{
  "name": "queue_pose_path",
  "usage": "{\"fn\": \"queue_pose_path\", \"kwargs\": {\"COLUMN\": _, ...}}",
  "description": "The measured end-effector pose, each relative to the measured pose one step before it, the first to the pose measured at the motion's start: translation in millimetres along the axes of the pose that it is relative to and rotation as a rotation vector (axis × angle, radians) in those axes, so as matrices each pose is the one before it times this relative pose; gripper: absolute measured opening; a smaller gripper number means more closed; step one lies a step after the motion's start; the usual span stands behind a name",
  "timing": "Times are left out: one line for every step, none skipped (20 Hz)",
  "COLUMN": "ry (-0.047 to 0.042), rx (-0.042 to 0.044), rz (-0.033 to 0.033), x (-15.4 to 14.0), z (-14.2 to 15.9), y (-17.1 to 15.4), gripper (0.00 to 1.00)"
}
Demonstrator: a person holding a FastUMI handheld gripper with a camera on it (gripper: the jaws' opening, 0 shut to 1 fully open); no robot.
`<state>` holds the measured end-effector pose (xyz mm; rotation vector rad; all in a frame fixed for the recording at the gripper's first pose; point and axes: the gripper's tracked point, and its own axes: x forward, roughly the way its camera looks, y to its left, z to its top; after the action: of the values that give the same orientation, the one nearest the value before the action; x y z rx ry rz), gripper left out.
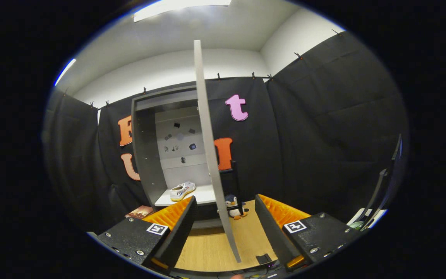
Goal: Open the shoe cabinet door, grab the shoes and put them into the shoe cabinet, then close the shoe cabinet door.
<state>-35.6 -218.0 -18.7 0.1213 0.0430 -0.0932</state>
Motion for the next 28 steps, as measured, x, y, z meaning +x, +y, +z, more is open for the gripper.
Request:
{"fn": "queue_pose_path", "kwargs": {"ry": 0.02110, "rx": 0.00238, "rz": -0.00269, "x": 6.53, "z": -5.49, "y": -10.37, "gripper": 0.93}}
{"fn": "queue_pose_path", "kwargs": {"ry": 0.01832, "rx": 0.00365, "rz": 0.00368, "x": 3.41, "z": -2.31, "y": -8.73, "gripper": 0.94}}
{"fn": "queue_pose_path", "kwargs": {"ry": 0.00240, "rx": 0.00209, "rz": -0.00098, "x": 4.12, "z": 1.31, "y": -8.26, "gripper": 0.95}}
{"fn": "queue_pose_path", "kwargs": {"ry": -0.00403, "rx": -0.00065, "rz": 0.00254, "x": 6.22, "z": 3.07, "y": -6.50, "gripper": 0.95}}
{"fn": "queue_pose_path", "kwargs": {"ry": -0.00185, "rx": -0.00462, "rz": 0.00013, "x": 9.86, "z": 2.10, "y": -0.50, "gripper": 0.95}}
{"fn": "queue_pose_path", "kwargs": {"ry": 0.00130, "rx": -0.00662, "rz": 0.00218, "x": 6.62, "z": 1.40, "y": -3.51, "gripper": 0.95}}
{"fn": "queue_pose_path", "kwargs": {"ry": 0.00102, "rx": -0.00407, "rz": 0.00628, "x": 5.85, "z": -0.46, "y": -0.89, "gripper": 0.95}}
{"fn": "queue_pose_path", "kwargs": {"ry": -0.00085, "rx": -0.00302, "rz": 0.00756, "x": 5.40, "z": 0.82, "y": 0.28, "gripper": 0.95}}
{"fn": "queue_pose_path", "kwargs": {"ry": -0.00042, "rx": -0.00288, "rz": 0.01038, "x": 5.95, "z": 0.54, "y": 1.40, "gripper": 0.95}}
{"fn": "queue_pose_path", "kwargs": {"ry": -0.00009, "rx": -0.00517, "rz": 0.00835, "x": 6.07, "z": -0.14, "y": -0.38, "gripper": 0.95}}
{"fn": "queue_pose_path", "kwargs": {"ry": -0.00009, "rx": -0.00382, "rz": 0.00922, "x": 5.41, "z": 0.50, "y": 1.00, "gripper": 0.95}}
{"fn": "queue_pose_path", "kwargs": {"ry": -0.00090, "rx": -0.00229, "rz": 0.00774, "x": 5.07, "z": 0.27, "y": -0.03, "gripper": 0.95}}
{"fn": "queue_pose_path", "kwargs": {"ry": -0.00103, "rx": -0.00221, "rz": 0.00995, "x": 2.76, "z": 0.67, "y": 1.23, "gripper": 0.95}}
{"fn": "queue_pose_path", "kwargs": {"ry": 0.00090, "rx": -0.00045, "rz": 0.00835, "x": 2.83, "z": -1.43, "y": 2.23, "gripper": 0.95}}
{"fn": "queue_pose_path", "kwargs": {"ry": 0.00205, "rx": 0.00152, "rz": 0.00908, "x": 2.09, "z": -0.03, "y": 1.62, "gripper": 0.95}}
{"fn": "queue_pose_path", "kwargs": {"ry": 0.00103, "rx": 0.00035, "rz": 0.01054, "x": 0.75, "z": -0.47, "y": 0.96, "gripper": 0.95}}
{"fn": "queue_pose_path", "kwargs": {"ry": -0.00478, "rx": -0.00105, "rz": -0.00406, "x": 0.08, "z": 0.91, "y": -0.55, "gripper": 0.95}}
{"fn": "queue_pose_path", "kwargs": {"ry": -0.00171, "rx": -0.00055, "rz": 0.00042, "x": 0.40, "z": 0.40, "y": 0.74, "gripper": 0.95}}
{"fn": "queue_pose_path", "kwargs": {"ry": -0.00065, "rx": 0.00025, "rz": -0.00233, "x": -1.55, "z": 0.56, "y": 0.88, "gripper": 0.94}}
{"fn": "queue_pose_path", "kwargs": {"ry": -0.00138, "rx": -0.00320, "rz": -0.00845, "x": 0.55, "z": -0.72, "y": 1.57, "gripper": 0.94}}
{"fn": "queue_pose_path", "kwargs": {"ry": -0.00253, "rx": -0.00817, "rz": -0.01068, "x": -0.82, "z": 1.13, "y": 1.67, "gripper": 0.94}}
{"fn": "queue_pose_path", "kwargs": {"ry": -0.00024, "rx": -0.00794, "rz": -0.01075, "x": -0.01, "z": -1.04, "y": 2.11, "gripper": 0.93}}
{"fn": "queue_pose_path", "kwargs": {"ry": -0.00260, "rx": -0.00985, "rz": -0.00487, "x": -0.68, "z": 0.59, "y": 2.94, "gripper": 0.92}}
{"fn": "queue_pose_path", "kwargs": {"ry": -0.00420, "rx": -0.00486, "rz": 0.00041, "x": -1.29, "z": 0.65, "y": 4.70, "gripper": 0.92}}
{"fn": "queue_pose_path", "kwargs": {"ry": -0.00143, "rx": -0.00131, "rz": 0.00789, "x": -2.36, "z": 0.34, "y": 5.94, "gripper": 0.91}}
{"fn": "queue_pose_path", "kwargs": {"ry": 0.00013, "rx": 0.00360, "rz": 0.01009, "x": -2.26, "z": -1.56, "y": 7.36, "gripper": 0.91}}
{"fn": "queue_pose_path", "kwargs": {"ry": 0.00022, "rx": 0.00405, "rz": 0.01073, "x": -1.63, "z": -0.72, "y": 7.78, "gripper": 0.91}}
{"fn": "queue_pose_path", "kwargs": {"ry": 0.00019, "rx": 0.00368, "rz": 0.01140, "x": 0.46, "z": -1.56, "y": 9.24, "gripper": 0.91}}
